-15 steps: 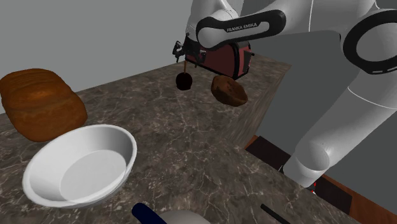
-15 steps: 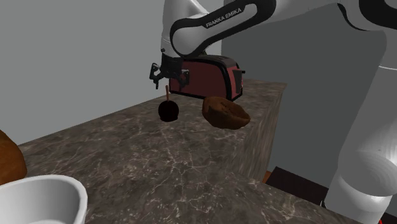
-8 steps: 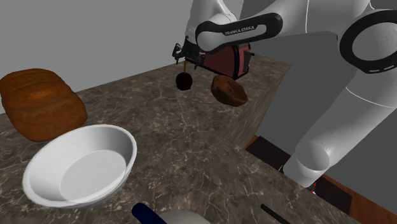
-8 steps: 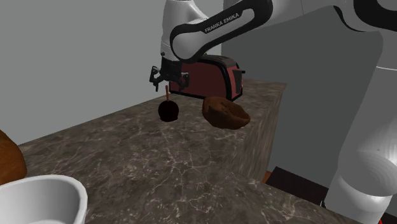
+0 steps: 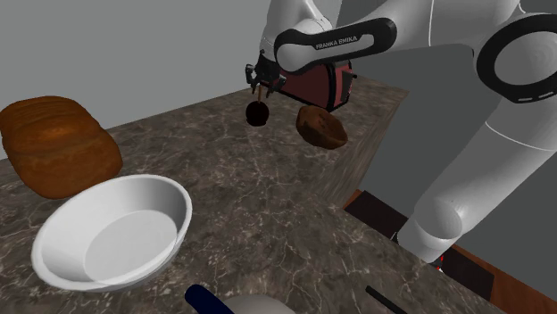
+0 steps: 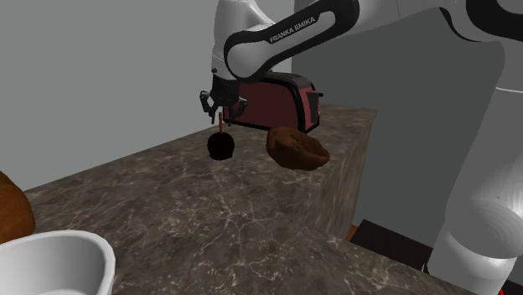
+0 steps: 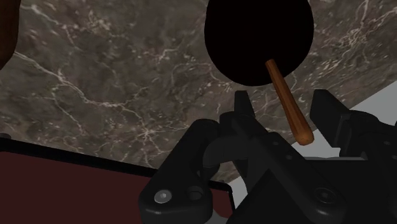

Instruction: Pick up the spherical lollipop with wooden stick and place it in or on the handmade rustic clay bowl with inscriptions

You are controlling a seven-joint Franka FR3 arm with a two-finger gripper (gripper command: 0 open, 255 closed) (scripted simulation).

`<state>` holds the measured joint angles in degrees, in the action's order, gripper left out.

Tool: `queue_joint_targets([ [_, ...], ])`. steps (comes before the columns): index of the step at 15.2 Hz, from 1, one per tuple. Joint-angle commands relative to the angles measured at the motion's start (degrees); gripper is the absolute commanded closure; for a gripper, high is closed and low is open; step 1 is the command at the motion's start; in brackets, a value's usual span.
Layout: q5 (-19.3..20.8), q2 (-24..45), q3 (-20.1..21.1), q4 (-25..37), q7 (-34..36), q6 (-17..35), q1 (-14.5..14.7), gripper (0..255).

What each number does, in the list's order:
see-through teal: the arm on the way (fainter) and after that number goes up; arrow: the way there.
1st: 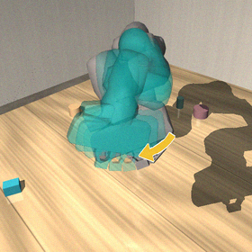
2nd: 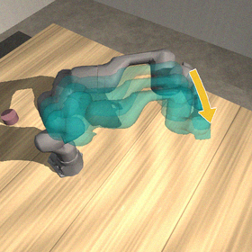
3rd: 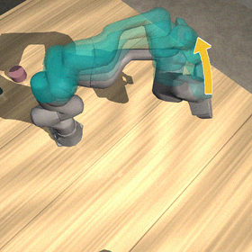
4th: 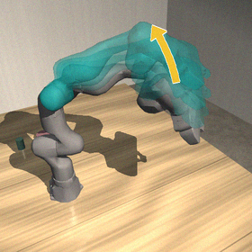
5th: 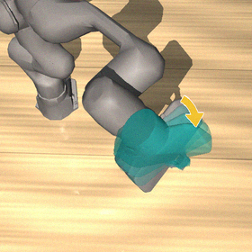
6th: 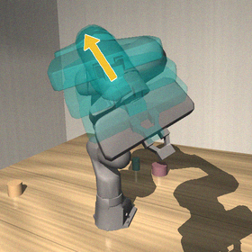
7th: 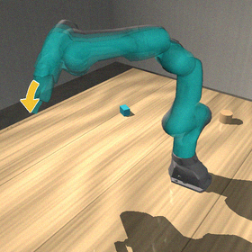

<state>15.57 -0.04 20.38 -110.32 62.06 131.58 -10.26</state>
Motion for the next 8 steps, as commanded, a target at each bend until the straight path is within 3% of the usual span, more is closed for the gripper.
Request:
queue_joint_targets([
  [1,0.01,0.09,0.01,-0.07,0.04,-0.03,0.01,255],
  [8,-0.86,-0.44,0.03,2.42,-1.02,-2.91,0.03,255],
])
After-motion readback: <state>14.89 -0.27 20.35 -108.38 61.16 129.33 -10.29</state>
